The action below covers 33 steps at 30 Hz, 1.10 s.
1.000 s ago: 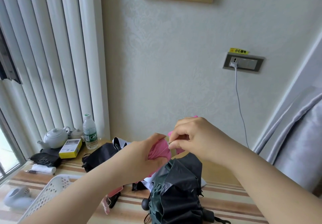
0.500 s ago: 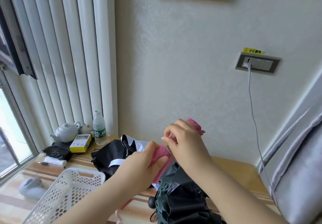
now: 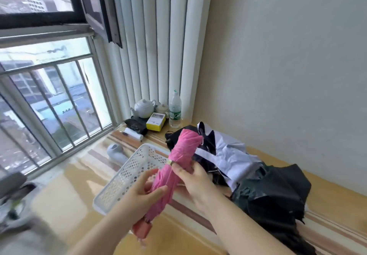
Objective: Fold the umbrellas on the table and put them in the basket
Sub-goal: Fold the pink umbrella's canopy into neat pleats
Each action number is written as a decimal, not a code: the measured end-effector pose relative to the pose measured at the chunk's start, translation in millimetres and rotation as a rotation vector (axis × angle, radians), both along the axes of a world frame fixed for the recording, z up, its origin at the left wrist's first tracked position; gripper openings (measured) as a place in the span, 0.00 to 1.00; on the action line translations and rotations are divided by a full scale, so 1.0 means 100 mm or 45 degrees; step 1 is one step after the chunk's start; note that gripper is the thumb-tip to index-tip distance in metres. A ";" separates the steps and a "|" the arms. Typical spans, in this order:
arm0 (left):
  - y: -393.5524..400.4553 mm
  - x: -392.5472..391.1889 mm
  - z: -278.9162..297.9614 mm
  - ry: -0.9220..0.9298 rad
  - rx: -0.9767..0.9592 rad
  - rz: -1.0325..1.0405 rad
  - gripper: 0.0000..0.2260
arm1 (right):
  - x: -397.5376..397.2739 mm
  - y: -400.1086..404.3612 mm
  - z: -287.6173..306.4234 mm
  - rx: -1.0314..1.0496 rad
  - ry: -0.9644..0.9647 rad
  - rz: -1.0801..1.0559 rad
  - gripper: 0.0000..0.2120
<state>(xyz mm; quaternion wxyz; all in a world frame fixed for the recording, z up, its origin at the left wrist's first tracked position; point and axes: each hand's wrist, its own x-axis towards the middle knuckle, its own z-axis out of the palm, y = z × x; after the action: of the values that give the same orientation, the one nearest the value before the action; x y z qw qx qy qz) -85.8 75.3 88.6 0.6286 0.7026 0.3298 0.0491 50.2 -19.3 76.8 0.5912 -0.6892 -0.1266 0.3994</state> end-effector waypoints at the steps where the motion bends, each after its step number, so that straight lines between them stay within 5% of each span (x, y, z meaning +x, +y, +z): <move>1: 0.10 -0.16 -0.10 0.038 -0.008 0.124 0.18 | -0.09 0.17 -0.10 -0.001 0.059 0.049 0.19; 7: 0.63 -0.76 -0.54 0.286 0.229 0.367 0.08 | -0.56 0.72 -0.58 -0.396 -0.018 0.335 0.21; 14: 0.94 -0.51 -0.82 0.595 0.528 0.167 0.07 | -0.52 0.43 -0.75 -0.502 -0.129 0.249 0.07; 19: 1.02 -0.19 -0.95 0.662 0.593 0.072 0.02 | -0.45 0.26 -0.69 -0.508 -0.175 0.261 0.07; 29: 1.15 -0.01 -1.15 0.978 0.893 -0.139 0.13 | -0.36 0.04 -0.68 -0.422 -0.082 0.186 0.07; 33: 0.89 0.18 -0.85 0.884 1.310 -0.155 0.16 | -0.19 -0.13 -0.59 -0.377 -0.059 0.081 0.07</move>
<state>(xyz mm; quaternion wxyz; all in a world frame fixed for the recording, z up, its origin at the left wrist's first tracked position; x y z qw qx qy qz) -67.4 164.2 3.3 0.0676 0.9080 0.4083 -0.0655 31.1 -31.8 18.2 0.4672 -0.7734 -0.1016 0.4162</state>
